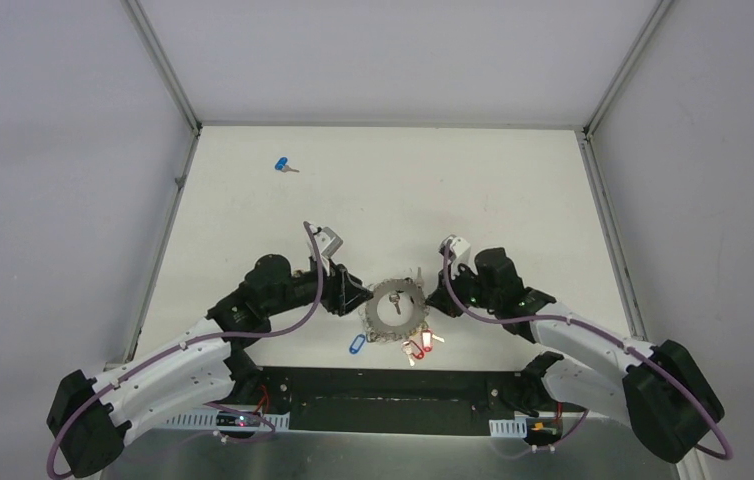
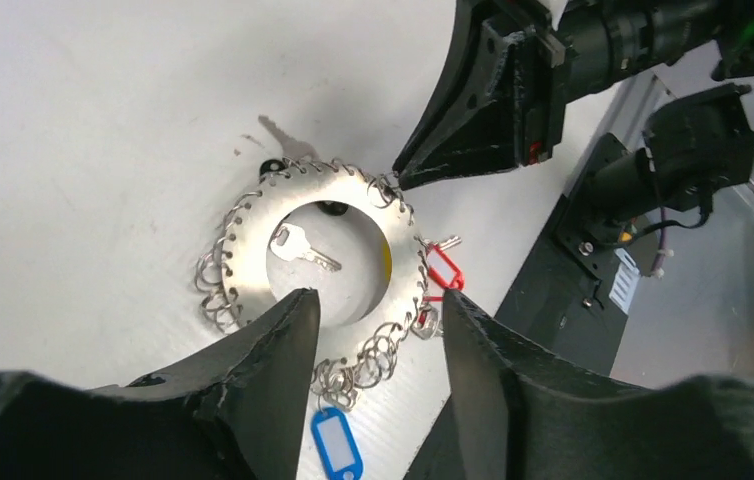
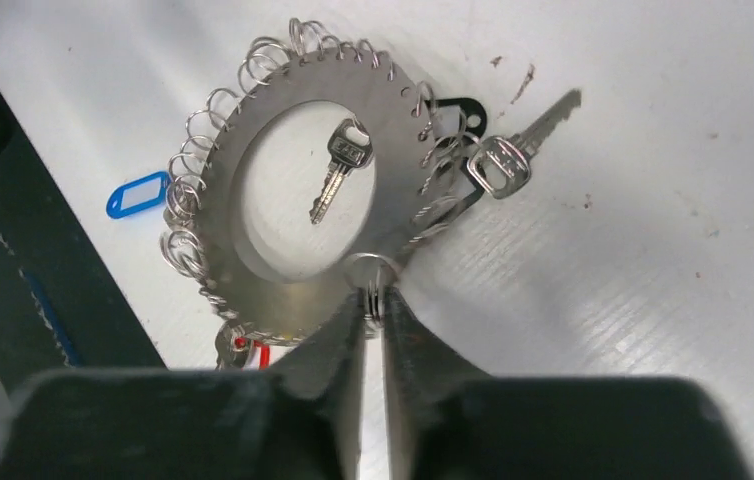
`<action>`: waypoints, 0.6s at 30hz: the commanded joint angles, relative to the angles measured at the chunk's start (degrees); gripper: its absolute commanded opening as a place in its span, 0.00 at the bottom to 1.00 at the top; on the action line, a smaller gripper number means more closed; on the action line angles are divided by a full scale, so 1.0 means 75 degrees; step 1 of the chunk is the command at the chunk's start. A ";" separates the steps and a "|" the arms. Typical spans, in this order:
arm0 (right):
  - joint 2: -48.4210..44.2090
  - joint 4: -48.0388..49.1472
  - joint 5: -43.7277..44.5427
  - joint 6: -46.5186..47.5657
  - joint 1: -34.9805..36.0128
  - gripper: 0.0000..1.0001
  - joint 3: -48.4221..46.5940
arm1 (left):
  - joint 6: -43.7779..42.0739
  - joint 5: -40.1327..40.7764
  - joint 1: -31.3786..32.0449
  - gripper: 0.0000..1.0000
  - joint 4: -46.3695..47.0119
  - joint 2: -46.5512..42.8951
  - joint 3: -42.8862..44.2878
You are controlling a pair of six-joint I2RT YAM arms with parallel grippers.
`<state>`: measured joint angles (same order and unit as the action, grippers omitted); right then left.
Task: Put the keys on the keyring
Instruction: Place the keyring at the center of the board.
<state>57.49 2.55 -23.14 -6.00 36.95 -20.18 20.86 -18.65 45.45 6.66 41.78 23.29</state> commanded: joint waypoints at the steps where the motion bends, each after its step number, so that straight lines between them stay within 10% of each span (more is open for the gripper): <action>1: 0.0617 0.0349 0.0280 -0.0437 -0.0081 0.23 -0.0590 | 0.0950 0.0835 0.0092 0.54 -0.0538 0.0043 0.0138; 11: 0.1008 -0.0009 0.1461 -0.1736 -0.0229 0.72 -0.1065 | 0.2979 0.1961 0.0061 0.86 -0.2395 0.0537 0.0466; 18: 0.2017 -0.2643 0.2085 -0.2793 -0.0664 0.60 -0.2375 | 0.3898 0.1101 -0.0319 0.87 -0.2775 0.1850 0.0688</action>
<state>68.51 -6.44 -11.60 -20.71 33.50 -31.92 44.10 -7.16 44.71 -12.12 51.46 25.78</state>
